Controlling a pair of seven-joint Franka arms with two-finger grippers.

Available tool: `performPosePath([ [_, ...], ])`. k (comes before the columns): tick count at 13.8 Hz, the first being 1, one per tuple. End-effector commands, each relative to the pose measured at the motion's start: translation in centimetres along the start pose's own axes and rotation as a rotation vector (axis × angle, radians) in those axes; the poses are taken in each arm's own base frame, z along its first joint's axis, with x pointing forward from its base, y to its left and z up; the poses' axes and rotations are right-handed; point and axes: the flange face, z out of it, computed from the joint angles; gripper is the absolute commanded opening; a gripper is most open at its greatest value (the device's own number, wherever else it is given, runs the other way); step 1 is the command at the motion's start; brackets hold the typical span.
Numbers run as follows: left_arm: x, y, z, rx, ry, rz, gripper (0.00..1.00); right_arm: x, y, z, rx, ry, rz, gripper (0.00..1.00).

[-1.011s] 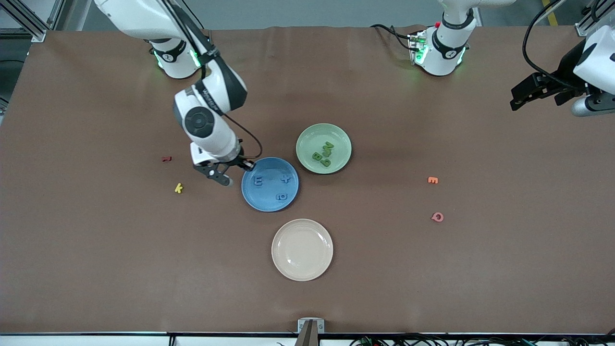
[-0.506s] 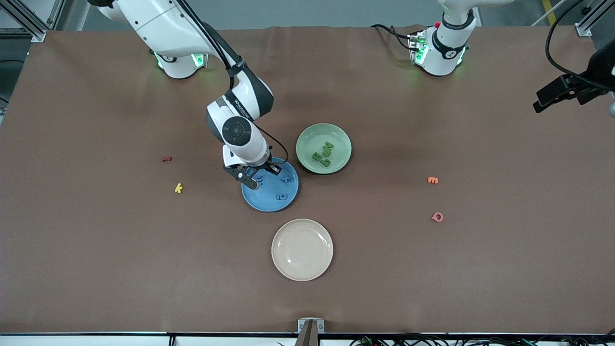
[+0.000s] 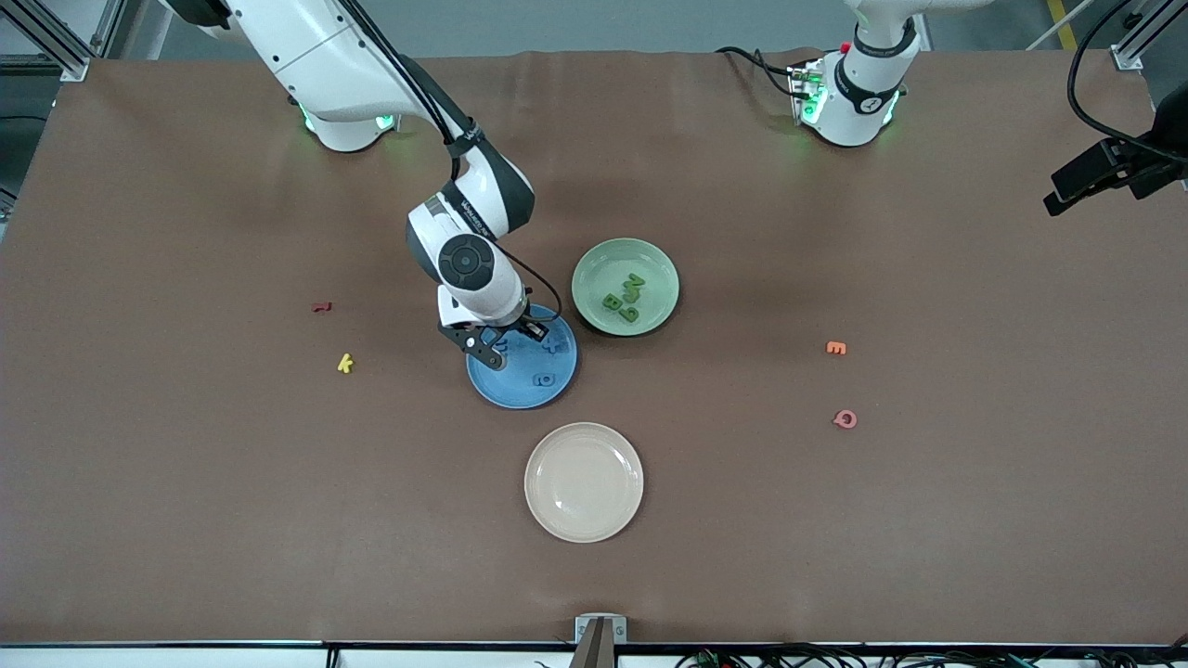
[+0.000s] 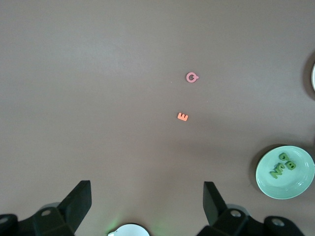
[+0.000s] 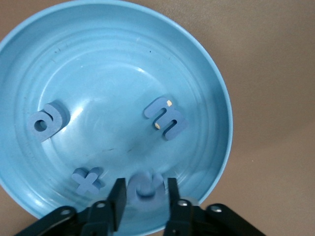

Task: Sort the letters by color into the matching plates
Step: 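Carry the blue o over the blue plate with the right gripper, then open the right gripper to drop the o into the blue plate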

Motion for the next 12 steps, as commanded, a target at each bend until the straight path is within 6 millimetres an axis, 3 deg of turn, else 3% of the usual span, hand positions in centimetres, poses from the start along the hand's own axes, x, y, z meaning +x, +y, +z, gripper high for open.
performPosePath([
  [1, 0.0, -0.1, -0.6, 0.005, 0.01, 0.012, 1.0, 0.0, -0.9, -0.3, 0.005, 0.007, 0.009, 1.0],
  [6, 0.1, -0.1, -0.4, 0.008, 0.006, 0.014, 1.0, 1.5, -0.9, -1.3, 0.012, 0.025, -0.007, 1.0],
  [12, 0.2, -0.1, -0.2, 0.002, 0.003, 0.012, 1.0, 5.5, 0.8, -2.6, 0.001, 0.025, -0.075, 1.0],
])
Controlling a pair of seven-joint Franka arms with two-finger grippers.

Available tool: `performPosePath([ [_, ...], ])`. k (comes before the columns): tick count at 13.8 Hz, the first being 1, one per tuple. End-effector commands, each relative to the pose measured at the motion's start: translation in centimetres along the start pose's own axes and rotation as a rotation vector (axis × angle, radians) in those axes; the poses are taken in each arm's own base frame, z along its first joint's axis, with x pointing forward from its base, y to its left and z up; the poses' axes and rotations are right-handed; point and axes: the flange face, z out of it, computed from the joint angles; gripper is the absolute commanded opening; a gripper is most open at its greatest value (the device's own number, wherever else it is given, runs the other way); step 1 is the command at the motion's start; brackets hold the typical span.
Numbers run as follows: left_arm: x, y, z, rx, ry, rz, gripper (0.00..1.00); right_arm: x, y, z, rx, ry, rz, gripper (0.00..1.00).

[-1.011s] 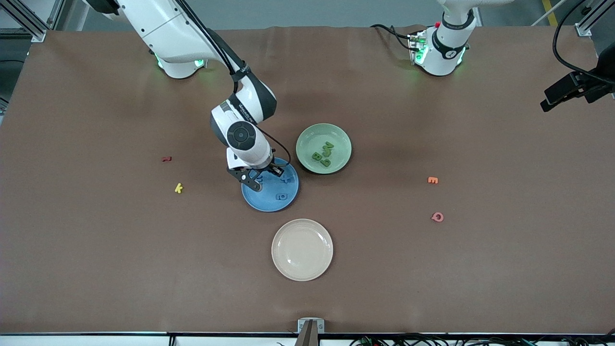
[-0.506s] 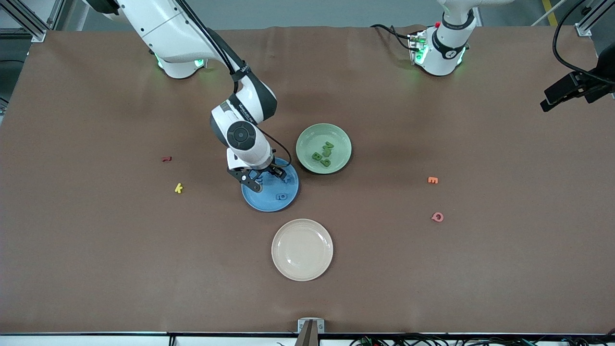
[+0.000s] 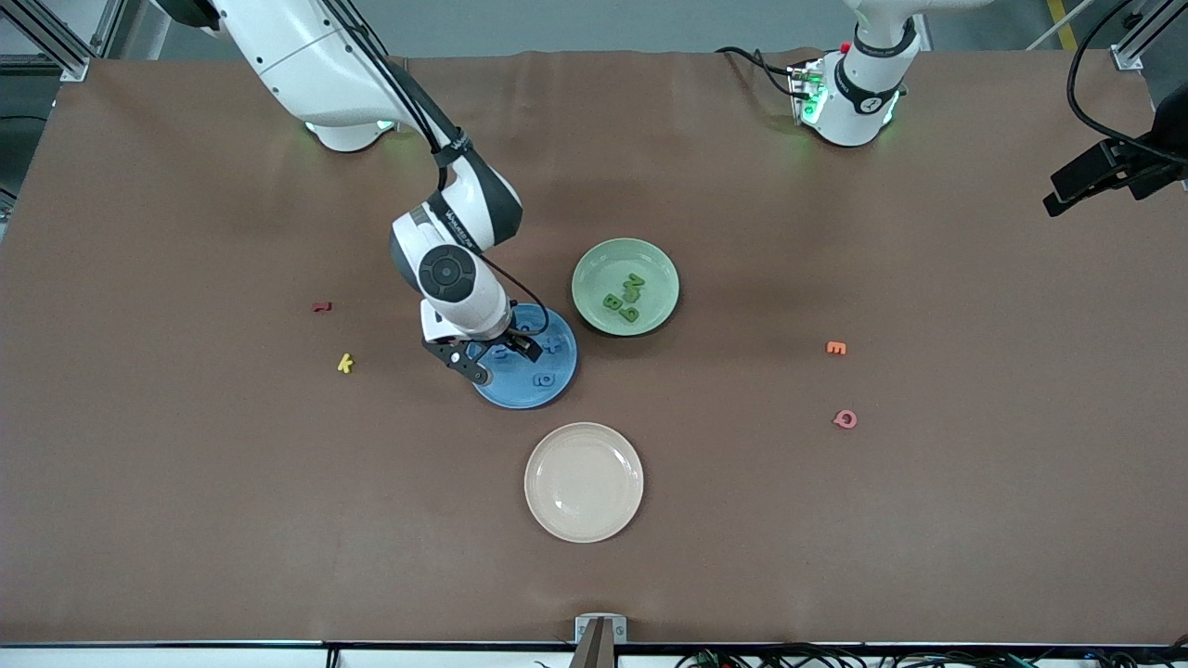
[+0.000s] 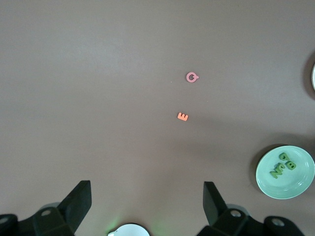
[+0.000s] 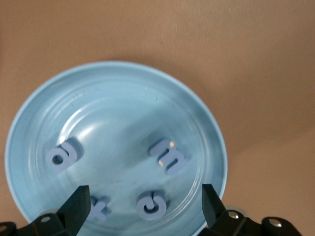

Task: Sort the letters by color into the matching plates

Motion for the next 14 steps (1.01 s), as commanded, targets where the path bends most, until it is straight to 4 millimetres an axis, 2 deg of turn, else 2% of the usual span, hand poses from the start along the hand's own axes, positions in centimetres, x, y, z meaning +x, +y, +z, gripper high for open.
performPosePath([
  [1, 0.2, -0.1, -0.7, -0.001, 0.014, 0.01, 1.0, 2.1, 0.9, -1.0, -0.028, -0.014, -0.053, 1.0],
  [4, 0.2, -0.2, -0.9, -0.001, 0.017, 0.01, 1.0, 5.1, 3.3, -3.5, -0.061, -0.036, -0.113, 1.0],
  [7, 0.2, -0.2, -0.8, -0.002, 0.015, 0.007, 1.0, 10.1, 7.8, -7.9, -0.079, -0.058, -0.214, 1.0],
  [9, 0.3, -0.2, -0.8, -0.003, 0.018, 0.007, 1.0, 12.8, 11.0, -10.6, -0.086, -0.079, -0.28, 1.0],
  [10, 0.3, -0.2, -0.8, -0.002, 0.02, 0.007, 1.0, 13.6, 12.4, -12.5, -0.085, -0.081, -0.329, 1.0],
  [14, 0.3, -0.2, -1.2, -0.006, 0.03, 0.007, 1.0, 19.6, 22.5, -19.6, -0.094, -0.116, -0.506, 1.0],
])
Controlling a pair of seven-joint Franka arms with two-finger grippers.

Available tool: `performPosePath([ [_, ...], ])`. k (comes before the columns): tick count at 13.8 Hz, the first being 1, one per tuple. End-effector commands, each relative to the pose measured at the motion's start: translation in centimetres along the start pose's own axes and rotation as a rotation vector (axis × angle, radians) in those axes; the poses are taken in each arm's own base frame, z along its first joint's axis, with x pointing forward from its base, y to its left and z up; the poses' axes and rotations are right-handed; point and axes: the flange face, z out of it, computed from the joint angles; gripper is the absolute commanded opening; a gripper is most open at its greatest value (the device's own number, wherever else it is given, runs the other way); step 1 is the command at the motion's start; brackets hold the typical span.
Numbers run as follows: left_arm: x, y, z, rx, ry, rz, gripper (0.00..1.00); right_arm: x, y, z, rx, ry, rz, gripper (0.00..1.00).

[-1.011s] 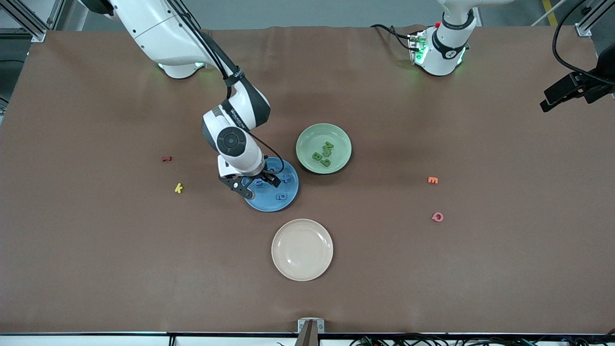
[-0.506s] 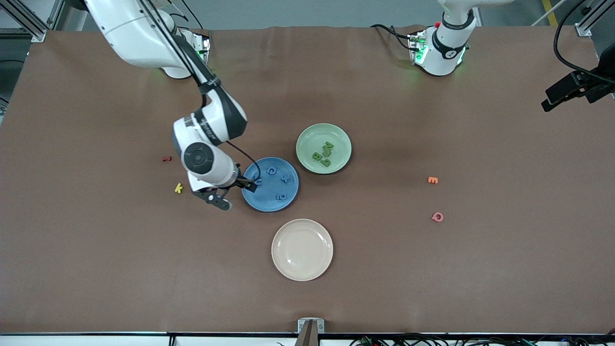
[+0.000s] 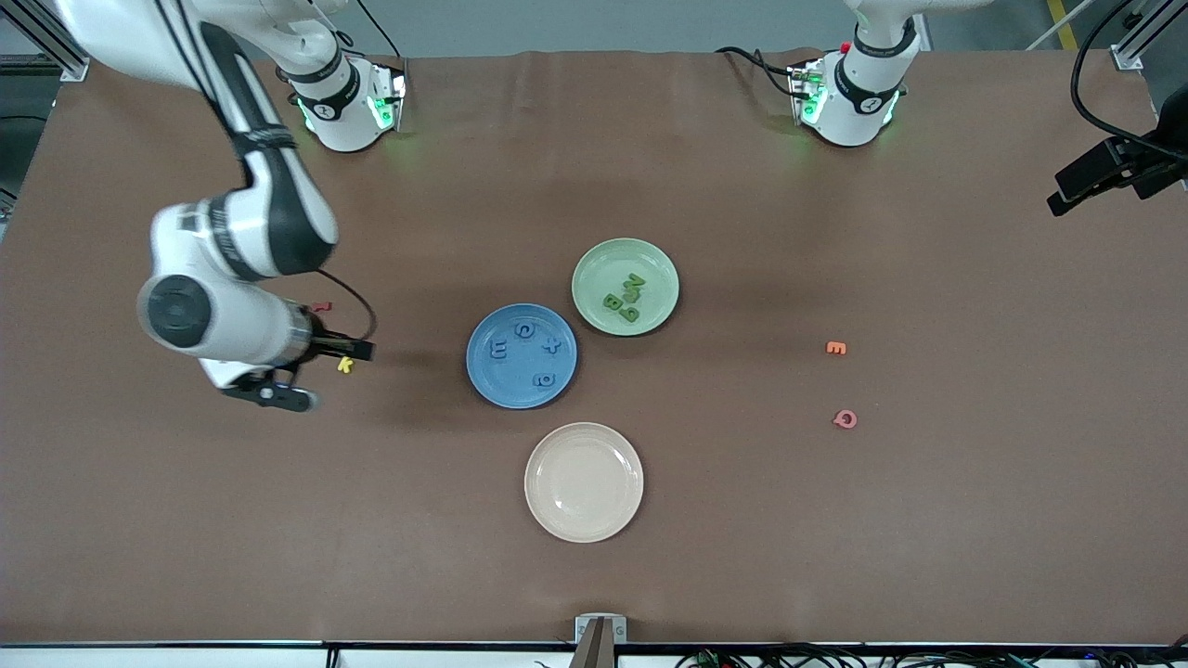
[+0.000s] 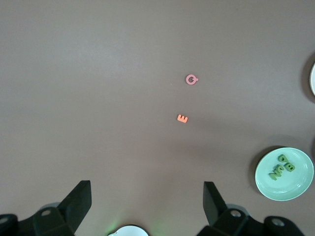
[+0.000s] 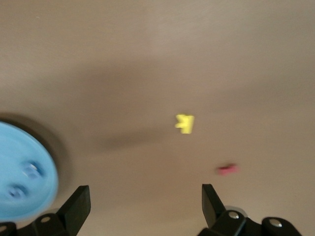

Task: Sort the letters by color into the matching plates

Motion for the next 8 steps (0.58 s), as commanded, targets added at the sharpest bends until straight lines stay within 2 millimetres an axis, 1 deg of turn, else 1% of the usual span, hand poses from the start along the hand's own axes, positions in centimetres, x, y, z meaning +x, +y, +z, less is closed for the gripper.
performPosePath([
  [1, 0.4, -0.1, -0.9, -0.004, 0.02, 0.008, 1.0, -0.9, 6.7, -4.1, 0.007, -0.005, -0.131, 1.0],
  [2, 0.4, -0.1, -0.9, -0.004, 0.021, 0.008, 1.0, -1.0, 9.2, -5.8, 0.014, -0.016, -0.156, 1.0],
  [3, 0.5, 0.0, -1.0, -0.008, 0.03, 0.006, 1.0, -1.1, 10.8, -7.7, 0.02, -0.024, -0.168, 1.0],
  [4, 0.6, 0.0, -1.1, -0.009, 0.038, 0.003, 1.0, -1.3, 11.9, -10.0, 0.023, -0.031, -0.174, 1.0],
  [5, 0.6, 0.0, -1.1, -0.01, 0.042, 0.002, 1.0, -1.7, 12.9, -12.0, 0.02, -0.036, -0.165, 1.0],
  [6, 0.7, 0.0, -1.2, -0.012, 0.05, -0.001, 1.0, -2.1, 13.3, -13.6, 0.011, -0.042, -0.16, 1.0],
  [8, 0.8, 0.1, -1.3, -0.018, 0.061, -0.004, 1.0, -2.9, 13.8, -16.0, 0.002, -0.05, -0.155, 1.0],
])
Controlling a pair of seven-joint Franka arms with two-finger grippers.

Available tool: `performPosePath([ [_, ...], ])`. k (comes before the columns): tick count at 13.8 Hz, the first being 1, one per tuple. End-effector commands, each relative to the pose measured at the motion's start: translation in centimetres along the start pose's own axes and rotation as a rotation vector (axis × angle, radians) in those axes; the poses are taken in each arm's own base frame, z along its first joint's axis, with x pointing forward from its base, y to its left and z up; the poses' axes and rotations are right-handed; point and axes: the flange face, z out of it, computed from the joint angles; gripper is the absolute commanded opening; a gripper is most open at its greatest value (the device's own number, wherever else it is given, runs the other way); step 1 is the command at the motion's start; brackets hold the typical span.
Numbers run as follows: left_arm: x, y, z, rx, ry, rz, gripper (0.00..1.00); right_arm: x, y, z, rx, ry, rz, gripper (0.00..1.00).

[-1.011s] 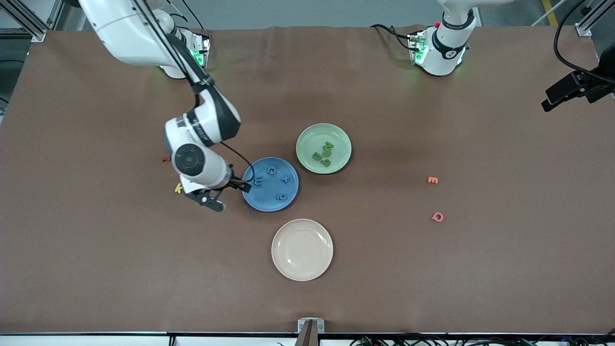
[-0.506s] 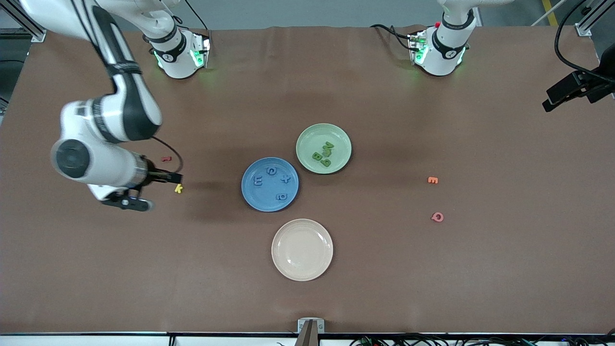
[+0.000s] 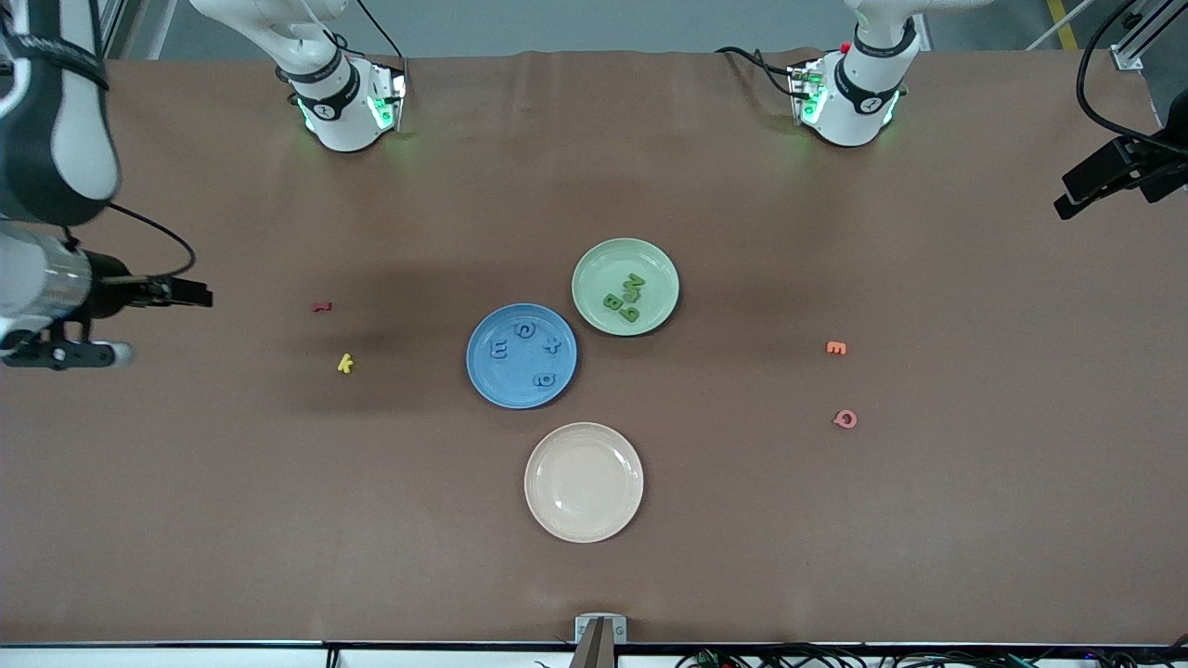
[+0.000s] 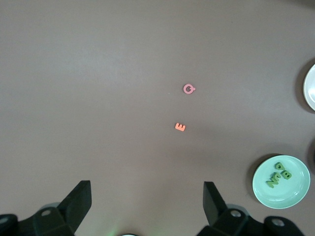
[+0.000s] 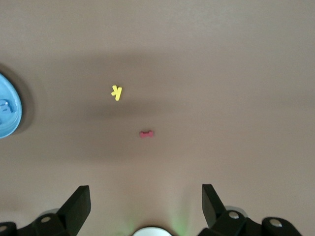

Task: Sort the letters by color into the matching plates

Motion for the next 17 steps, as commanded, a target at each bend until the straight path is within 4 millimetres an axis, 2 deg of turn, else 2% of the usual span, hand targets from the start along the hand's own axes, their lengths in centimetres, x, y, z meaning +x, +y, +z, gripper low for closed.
performPosePath([
  [1, 0.6, 0.1, -0.6, -0.012, 0.027, -0.004, 1.0, -1.0, 0.1, -3.1, -0.019, -0.007, -0.007, 1.0],
  [6, 0.9, 0.0, -0.6, -0.009, 0.037, -0.004, 1.0, -2.1, 0.4, -7.0, -0.022, 0.045, 0.002, 1.0],
  [10, 1.2, 0.2, 0.1, -0.005, 0.026, -0.005, 1.0, -2.5, 2.2, -7.3, -0.013, 0.038, 0.033, 1.0],
  [12, 1.3, 0.3, 0.2, -0.004, 0.024, -0.005, 1.0, -2.5, 2.8, -8.8, -0.006, 0.075, 0.038, 1.0],
  [16, 1.2, 1.1, 0.3, -0.01, 0.023, 0.006, 1.0, -2.5, 2.3, -9.1, -0.012, 0.082, 0.038, 1.0],
  [17, 1.6, 1.4, 1.0, -0.009, 0.015, 0.011, 1.0, -2.5, 2.5, -9.1, -0.007, 0.084, 0.032, 1.0],
])
